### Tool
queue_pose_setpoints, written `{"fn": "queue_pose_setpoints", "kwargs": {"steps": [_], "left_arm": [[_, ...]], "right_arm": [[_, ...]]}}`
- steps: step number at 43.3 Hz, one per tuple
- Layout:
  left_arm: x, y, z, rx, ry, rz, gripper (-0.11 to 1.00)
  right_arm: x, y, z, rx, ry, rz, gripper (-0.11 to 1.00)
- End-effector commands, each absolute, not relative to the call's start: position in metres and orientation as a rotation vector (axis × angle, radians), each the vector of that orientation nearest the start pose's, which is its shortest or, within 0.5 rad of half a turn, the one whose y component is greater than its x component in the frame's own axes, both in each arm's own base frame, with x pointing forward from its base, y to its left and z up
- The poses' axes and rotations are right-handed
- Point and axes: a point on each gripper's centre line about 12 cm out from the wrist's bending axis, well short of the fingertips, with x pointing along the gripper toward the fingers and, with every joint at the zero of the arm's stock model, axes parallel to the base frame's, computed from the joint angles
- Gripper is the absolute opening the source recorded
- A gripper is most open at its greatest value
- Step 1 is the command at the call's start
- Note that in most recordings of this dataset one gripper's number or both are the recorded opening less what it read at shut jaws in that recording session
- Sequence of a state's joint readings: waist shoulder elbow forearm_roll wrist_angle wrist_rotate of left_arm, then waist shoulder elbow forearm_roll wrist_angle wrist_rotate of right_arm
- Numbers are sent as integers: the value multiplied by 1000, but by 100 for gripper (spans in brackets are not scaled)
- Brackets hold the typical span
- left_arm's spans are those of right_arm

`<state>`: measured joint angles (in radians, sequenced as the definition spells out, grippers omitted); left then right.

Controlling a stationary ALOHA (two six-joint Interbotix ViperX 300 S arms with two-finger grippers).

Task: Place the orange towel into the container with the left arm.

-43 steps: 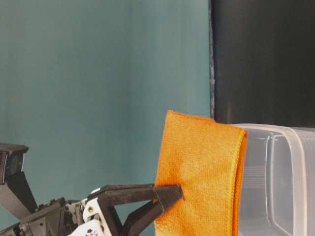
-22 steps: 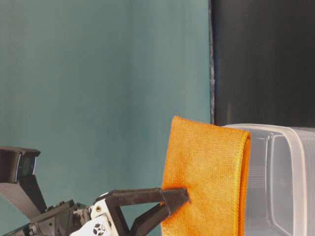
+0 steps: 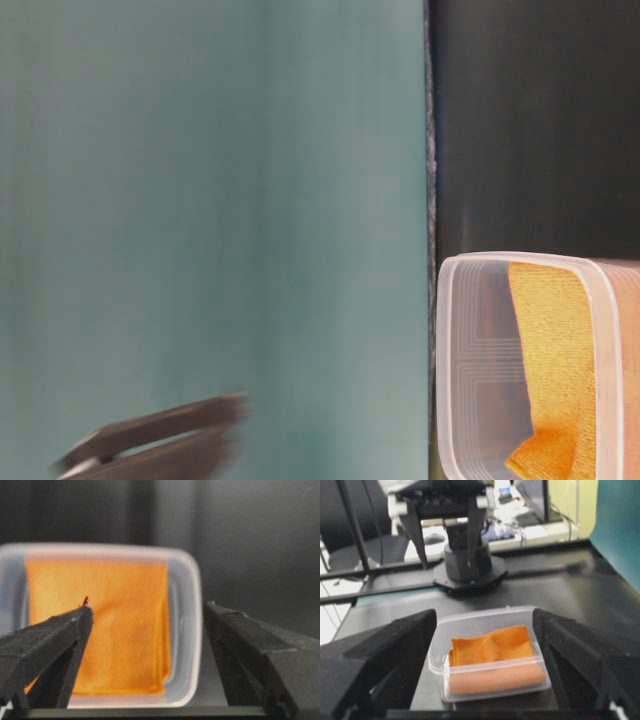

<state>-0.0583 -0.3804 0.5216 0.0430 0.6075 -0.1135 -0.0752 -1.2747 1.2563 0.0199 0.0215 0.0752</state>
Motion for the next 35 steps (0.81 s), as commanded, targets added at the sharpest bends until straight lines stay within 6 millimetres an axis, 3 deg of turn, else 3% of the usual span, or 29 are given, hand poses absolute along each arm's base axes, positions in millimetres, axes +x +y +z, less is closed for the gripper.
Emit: {"fn": "queue_pose_setpoints", "kwargs": {"steps": [1,11,19,35], "left_arm": [[307,-16,336,-49,598,-14,86],[267,-15,350,-47,360,-35,85],[247,-14,349,-58,288,-39,85],[243,-13,339,-58,303,-38,85]], "right_arm": [[148,-11,279,95,-13,-76,76],[148,-11,279,95,-13,-76,76],[148,-11,281,97,-36,-75,76],[148,-11,272,104,-16,-76,76]]}}
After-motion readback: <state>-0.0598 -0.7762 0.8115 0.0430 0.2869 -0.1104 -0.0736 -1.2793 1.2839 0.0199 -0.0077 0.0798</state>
